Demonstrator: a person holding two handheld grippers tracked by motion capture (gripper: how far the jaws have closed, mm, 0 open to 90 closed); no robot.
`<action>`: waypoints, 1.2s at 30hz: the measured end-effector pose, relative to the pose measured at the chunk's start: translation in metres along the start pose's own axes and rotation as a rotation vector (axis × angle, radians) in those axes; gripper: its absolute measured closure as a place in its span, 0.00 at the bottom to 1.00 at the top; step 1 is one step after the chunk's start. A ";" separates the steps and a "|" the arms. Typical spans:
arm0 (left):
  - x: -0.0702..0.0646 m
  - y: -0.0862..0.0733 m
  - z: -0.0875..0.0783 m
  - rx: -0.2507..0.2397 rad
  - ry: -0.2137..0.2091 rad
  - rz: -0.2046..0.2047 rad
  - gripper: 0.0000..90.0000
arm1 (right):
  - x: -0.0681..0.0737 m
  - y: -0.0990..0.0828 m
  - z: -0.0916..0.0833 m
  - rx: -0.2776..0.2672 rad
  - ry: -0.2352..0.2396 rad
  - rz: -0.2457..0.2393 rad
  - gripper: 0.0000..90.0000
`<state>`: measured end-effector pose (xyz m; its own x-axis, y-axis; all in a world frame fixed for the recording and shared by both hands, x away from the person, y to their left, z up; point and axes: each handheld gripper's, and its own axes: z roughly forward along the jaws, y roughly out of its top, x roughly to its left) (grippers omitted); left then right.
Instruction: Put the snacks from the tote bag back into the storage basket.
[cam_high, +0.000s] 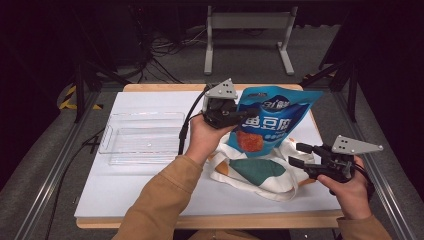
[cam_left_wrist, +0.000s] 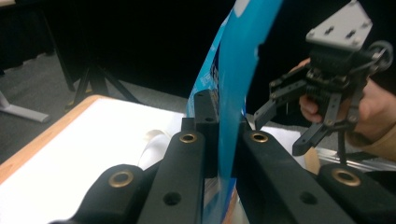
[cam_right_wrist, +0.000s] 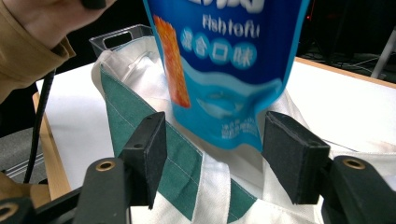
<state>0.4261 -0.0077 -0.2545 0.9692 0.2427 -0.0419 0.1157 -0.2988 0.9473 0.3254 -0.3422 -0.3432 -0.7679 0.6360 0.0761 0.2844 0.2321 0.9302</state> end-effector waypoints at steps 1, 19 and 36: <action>0.000 0.002 -0.003 -0.010 -0.002 0.000 1.00 | 0.000 0.000 0.000 0.000 0.000 0.000 0.45; 0.004 0.028 -0.053 -0.082 0.031 0.042 1.00 | -0.001 -0.002 0.004 0.015 0.006 0.010 0.45; 0.015 0.028 -0.101 -0.102 0.094 0.033 1.00 | -0.005 -0.007 0.007 0.005 -0.004 0.003 0.43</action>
<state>0.4220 0.0810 -0.1968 0.9470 0.3207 0.0153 0.0566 -0.2137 0.9753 0.3313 -0.3419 -0.3522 -0.7647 0.6396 0.0777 0.2900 0.2339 0.9280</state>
